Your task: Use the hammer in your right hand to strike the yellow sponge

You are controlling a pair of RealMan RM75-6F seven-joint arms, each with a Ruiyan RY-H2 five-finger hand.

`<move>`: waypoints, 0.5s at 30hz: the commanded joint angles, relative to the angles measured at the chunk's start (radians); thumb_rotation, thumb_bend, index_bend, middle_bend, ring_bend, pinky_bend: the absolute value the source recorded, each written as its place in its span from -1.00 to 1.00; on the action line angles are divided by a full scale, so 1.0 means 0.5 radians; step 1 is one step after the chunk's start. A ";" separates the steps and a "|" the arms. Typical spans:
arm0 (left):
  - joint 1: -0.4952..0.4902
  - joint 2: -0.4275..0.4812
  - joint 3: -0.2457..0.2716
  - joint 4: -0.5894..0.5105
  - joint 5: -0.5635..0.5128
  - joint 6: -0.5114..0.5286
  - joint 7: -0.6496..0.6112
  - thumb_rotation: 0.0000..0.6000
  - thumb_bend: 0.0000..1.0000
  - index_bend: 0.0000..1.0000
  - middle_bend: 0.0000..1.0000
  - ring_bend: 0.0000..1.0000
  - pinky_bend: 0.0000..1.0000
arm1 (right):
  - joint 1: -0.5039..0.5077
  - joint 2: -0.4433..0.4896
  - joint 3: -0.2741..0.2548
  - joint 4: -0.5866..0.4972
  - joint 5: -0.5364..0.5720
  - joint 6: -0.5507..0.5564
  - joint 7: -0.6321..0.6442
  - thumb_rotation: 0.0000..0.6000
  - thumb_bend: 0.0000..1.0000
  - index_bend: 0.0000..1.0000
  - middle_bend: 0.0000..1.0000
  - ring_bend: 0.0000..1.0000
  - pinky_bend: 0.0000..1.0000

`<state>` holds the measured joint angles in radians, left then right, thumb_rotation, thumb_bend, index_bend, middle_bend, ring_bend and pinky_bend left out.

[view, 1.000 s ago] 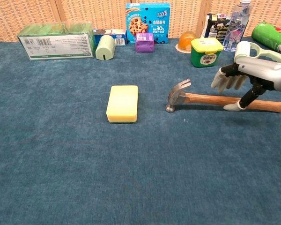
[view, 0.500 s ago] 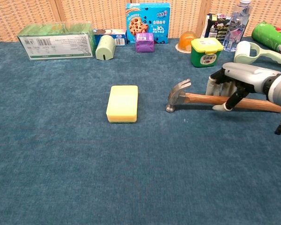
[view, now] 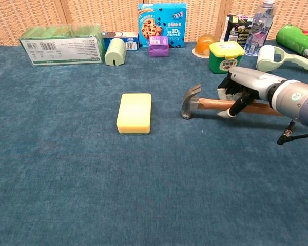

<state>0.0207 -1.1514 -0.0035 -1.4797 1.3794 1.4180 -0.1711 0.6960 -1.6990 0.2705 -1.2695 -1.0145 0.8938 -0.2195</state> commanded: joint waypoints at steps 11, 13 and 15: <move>-0.012 -0.022 0.006 0.000 0.037 -0.016 0.009 1.00 -0.72 -0.80 -0.86 -1.00 -1.00 | -0.084 0.178 0.154 -0.367 -0.065 0.018 0.534 1.00 -0.30 0.79 1.00 1.00 1.00; -0.012 -0.024 0.007 -0.006 0.044 -0.014 0.014 1.00 -0.72 -0.80 -0.86 -1.00 -1.00 | -0.085 0.192 0.175 -0.419 -0.051 -0.009 0.610 1.00 -0.30 0.79 1.00 1.00 1.00; -0.011 -0.024 0.008 -0.011 0.049 -0.009 0.018 1.00 -0.72 -0.80 -0.86 -1.00 -1.00 | -0.085 0.193 0.205 -0.468 -0.041 -0.026 0.702 1.00 -0.30 0.80 1.00 1.00 1.00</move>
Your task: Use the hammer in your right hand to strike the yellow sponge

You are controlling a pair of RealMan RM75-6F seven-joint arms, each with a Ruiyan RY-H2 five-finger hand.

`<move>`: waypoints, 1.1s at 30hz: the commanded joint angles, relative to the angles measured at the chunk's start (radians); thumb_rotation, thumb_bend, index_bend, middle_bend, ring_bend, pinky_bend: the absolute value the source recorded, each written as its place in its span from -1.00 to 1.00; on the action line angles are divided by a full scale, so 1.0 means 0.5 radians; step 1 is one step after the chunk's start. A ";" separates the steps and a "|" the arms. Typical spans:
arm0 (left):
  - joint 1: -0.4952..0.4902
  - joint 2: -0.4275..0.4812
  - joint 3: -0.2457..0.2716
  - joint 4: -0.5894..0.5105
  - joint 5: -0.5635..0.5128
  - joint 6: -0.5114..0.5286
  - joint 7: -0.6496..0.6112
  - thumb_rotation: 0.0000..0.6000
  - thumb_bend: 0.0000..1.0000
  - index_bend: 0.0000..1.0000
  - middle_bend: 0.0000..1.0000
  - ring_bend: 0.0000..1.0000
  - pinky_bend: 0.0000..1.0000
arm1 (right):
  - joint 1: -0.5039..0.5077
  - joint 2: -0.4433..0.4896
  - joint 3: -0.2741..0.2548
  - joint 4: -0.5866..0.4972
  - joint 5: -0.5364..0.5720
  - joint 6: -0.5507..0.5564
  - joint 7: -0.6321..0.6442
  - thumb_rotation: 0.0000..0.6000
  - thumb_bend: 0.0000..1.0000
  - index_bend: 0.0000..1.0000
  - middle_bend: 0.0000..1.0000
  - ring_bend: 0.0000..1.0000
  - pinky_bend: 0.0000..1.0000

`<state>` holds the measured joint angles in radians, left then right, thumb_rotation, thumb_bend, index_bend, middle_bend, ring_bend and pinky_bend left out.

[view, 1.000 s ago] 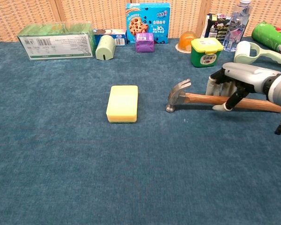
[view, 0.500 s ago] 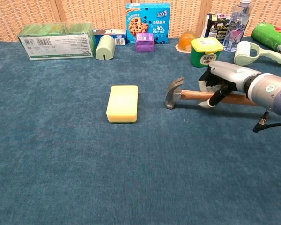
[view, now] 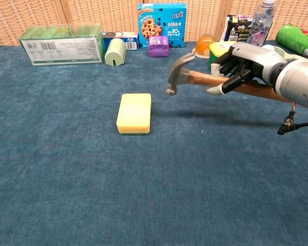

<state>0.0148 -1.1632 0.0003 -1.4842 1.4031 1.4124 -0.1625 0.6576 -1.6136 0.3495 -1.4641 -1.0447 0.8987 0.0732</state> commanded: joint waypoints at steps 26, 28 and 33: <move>0.042 0.014 0.007 0.040 -0.036 -0.007 -0.031 1.00 -0.72 -0.79 -0.86 -1.00 -1.00 | 0.351 -0.363 -0.130 0.279 -0.018 -0.037 -0.506 1.00 -0.22 0.85 1.00 1.00 1.00; 0.039 0.012 0.006 0.038 -0.037 -0.014 -0.028 1.00 -0.72 -0.79 -0.86 -1.00 -1.00 | 0.393 -0.395 -0.160 0.312 0.046 -0.041 -0.699 1.00 -0.22 0.85 1.00 1.00 1.00; 0.030 0.005 0.003 0.040 -0.035 -0.028 -0.028 1.00 -0.72 -0.79 -0.86 -1.00 -1.00 | 0.468 -0.403 -0.204 0.281 0.286 0.014 -1.196 1.00 -0.22 0.86 1.00 1.00 1.00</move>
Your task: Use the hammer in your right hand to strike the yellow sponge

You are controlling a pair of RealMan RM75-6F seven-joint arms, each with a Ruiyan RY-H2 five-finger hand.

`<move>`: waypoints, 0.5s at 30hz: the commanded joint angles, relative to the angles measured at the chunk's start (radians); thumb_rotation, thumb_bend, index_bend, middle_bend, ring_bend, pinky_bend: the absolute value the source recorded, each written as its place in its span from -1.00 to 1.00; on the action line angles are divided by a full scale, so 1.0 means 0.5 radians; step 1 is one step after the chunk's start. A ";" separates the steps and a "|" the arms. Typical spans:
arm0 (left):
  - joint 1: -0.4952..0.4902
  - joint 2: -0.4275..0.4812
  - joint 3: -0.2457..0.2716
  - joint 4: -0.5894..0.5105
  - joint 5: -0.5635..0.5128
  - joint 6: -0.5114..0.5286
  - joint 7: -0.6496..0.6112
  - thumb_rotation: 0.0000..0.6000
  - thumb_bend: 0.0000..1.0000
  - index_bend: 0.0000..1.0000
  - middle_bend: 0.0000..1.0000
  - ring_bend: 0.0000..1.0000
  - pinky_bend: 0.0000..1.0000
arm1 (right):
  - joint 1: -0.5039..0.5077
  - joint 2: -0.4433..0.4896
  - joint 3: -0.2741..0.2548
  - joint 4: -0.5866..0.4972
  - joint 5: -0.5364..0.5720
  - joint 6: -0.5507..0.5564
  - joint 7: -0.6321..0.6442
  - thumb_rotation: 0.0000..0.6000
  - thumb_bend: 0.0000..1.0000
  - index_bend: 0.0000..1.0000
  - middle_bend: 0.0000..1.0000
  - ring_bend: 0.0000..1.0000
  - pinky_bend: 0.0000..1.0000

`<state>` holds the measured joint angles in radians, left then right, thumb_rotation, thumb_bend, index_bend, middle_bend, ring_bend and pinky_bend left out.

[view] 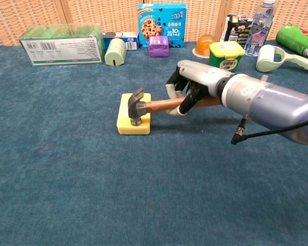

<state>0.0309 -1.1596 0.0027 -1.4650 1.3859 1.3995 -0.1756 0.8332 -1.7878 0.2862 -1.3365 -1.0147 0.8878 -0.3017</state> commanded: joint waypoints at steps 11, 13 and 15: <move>-0.032 -0.025 0.001 0.015 0.035 -0.034 -0.006 1.00 -0.72 -0.79 -0.86 -1.00 -1.00 | -0.063 0.279 0.216 -0.603 0.398 0.015 0.106 1.00 -0.19 0.86 1.00 1.00 1.00; -0.034 -0.027 0.004 0.013 0.037 -0.039 -0.004 1.00 -0.72 -0.79 -0.86 -1.00 -1.00 | -0.102 0.300 0.259 -0.648 0.430 -0.020 0.274 1.00 -0.17 0.86 1.00 1.00 1.00; -0.034 -0.025 0.006 0.011 0.037 -0.042 -0.001 1.00 -0.72 -0.79 -0.86 -1.00 -1.00 | -0.117 0.304 0.275 -0.652 0.436 -0.041 0.363 1.00 -0.17 0.87 1.00 1.00 1.00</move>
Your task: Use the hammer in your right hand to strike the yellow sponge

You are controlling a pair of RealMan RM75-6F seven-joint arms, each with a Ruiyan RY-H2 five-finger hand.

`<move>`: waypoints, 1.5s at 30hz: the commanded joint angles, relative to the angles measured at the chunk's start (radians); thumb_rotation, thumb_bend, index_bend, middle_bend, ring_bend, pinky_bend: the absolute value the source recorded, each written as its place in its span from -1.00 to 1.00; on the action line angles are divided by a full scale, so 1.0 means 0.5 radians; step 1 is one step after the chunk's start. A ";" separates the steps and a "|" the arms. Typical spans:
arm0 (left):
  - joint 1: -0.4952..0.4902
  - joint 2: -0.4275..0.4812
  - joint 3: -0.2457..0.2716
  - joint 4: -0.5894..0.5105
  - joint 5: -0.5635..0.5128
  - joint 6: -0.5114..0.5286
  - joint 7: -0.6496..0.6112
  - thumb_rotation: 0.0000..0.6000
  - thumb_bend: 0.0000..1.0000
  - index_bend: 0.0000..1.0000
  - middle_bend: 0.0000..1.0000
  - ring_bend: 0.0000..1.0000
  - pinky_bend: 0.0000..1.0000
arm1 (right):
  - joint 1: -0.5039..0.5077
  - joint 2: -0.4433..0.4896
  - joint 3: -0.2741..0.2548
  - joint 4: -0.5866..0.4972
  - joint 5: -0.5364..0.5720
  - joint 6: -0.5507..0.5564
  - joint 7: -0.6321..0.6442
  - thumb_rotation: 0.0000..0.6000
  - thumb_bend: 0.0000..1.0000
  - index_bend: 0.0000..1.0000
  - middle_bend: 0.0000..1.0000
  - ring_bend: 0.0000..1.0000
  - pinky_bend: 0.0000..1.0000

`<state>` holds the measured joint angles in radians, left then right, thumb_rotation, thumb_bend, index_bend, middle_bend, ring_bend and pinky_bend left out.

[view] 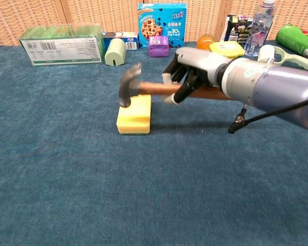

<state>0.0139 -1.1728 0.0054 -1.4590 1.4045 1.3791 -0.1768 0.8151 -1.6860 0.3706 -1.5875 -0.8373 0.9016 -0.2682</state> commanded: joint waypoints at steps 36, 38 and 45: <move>0.001 -0.005 0.003 0.054 -0.059 -0.070 -0.035 1.00 -0.72 -0.79 -0.86 -1.00 -1.00 | 0.263 -0.141 -0.175 0.121 0.263 0.324 -0.624 1.00 -0.13 0.88 1.00 1.00 1.00; -0.004 -0.011 0.007 0.055 -0.048 -0.077 -0.040 1.00 -0.72 -0.79 -0.86 -1.00 -1.00 | 0.233 -0.067 -0.138 0.018 0.264 0.323 -0.570 1.00 -0.13 0.88 1.00 1.00 1.00; -0.009 -0.020 0.019 0.042 -0.022 -0.077 -0.032 1.00 -0.72 -0.79 -0.86 -1.00 -1.00 | 0.120 0.133 -0.147 -0.107 0.259 0.311 -0.443 1.00 -0.13 0.88 1.00 1.00 1.00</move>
<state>0.0096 -1.1825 0.0146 -1.4380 1.3931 1.3406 -0.1929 0.8919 -1.6369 0.3005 -1.6309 -0.7040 1.0543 -0.5035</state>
